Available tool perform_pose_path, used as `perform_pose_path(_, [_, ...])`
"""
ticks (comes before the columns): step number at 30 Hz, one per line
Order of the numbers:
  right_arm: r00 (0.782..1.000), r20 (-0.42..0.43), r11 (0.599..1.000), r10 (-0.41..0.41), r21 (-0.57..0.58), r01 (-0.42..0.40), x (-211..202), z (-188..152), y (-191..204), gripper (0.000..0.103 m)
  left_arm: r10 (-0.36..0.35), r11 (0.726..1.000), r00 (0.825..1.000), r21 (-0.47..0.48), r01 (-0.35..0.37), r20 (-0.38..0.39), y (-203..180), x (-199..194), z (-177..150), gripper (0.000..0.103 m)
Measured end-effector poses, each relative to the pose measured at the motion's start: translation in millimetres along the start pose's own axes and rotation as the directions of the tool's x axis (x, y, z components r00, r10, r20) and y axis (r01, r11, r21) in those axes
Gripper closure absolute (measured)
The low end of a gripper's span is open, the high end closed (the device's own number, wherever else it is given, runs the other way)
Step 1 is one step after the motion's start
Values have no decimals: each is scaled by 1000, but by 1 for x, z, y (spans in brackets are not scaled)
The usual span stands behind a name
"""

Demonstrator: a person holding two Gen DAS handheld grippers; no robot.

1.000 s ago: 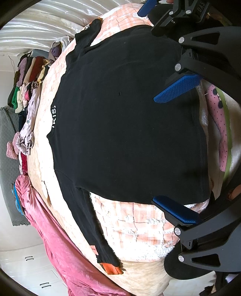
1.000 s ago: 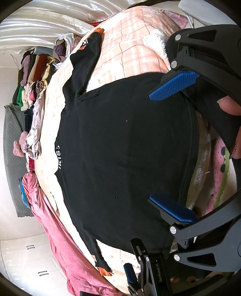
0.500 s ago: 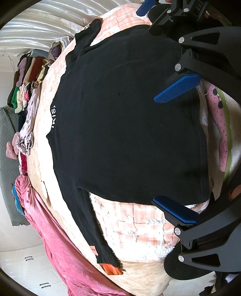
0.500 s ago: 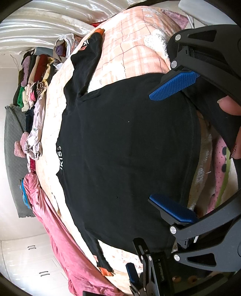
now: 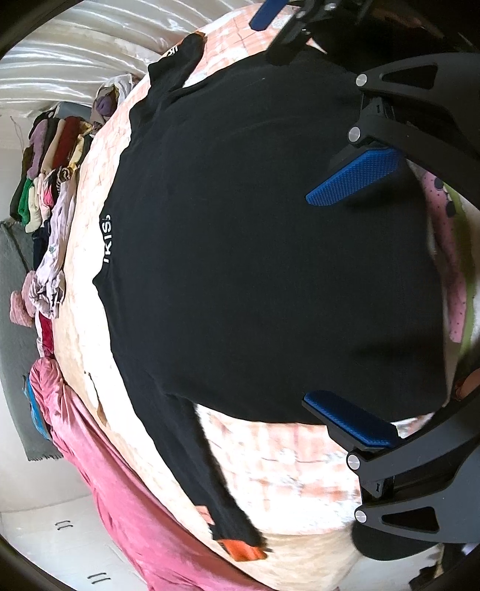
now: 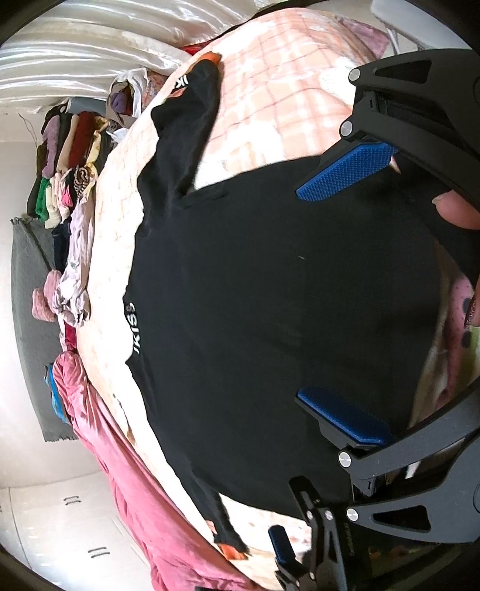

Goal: Fold small clothes
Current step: 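Reach the right gripper to the orange sleeve cuff and grasp it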

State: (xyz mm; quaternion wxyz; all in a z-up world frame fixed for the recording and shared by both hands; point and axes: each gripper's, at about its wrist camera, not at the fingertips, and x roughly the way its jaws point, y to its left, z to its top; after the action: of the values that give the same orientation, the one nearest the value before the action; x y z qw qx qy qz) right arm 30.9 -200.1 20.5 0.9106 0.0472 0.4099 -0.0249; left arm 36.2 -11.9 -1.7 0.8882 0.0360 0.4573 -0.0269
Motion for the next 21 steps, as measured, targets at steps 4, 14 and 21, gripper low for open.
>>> perform_pose_path(4, [1000,14,1000,-26,4,26,12,20,-7,8,5,1000,1000,10,-5,14,-2,9,17,4])
perform_pose_path(14, [996,44,997,-73,7,73,38,63,-14,8,10,999,999,39,-12,35,-14,37,72,4])
perform_pose_path(21, [993,33,994,-109,8,109,61,86,-29,8,-24,999,998,43,22,51,-27,53,109,4])
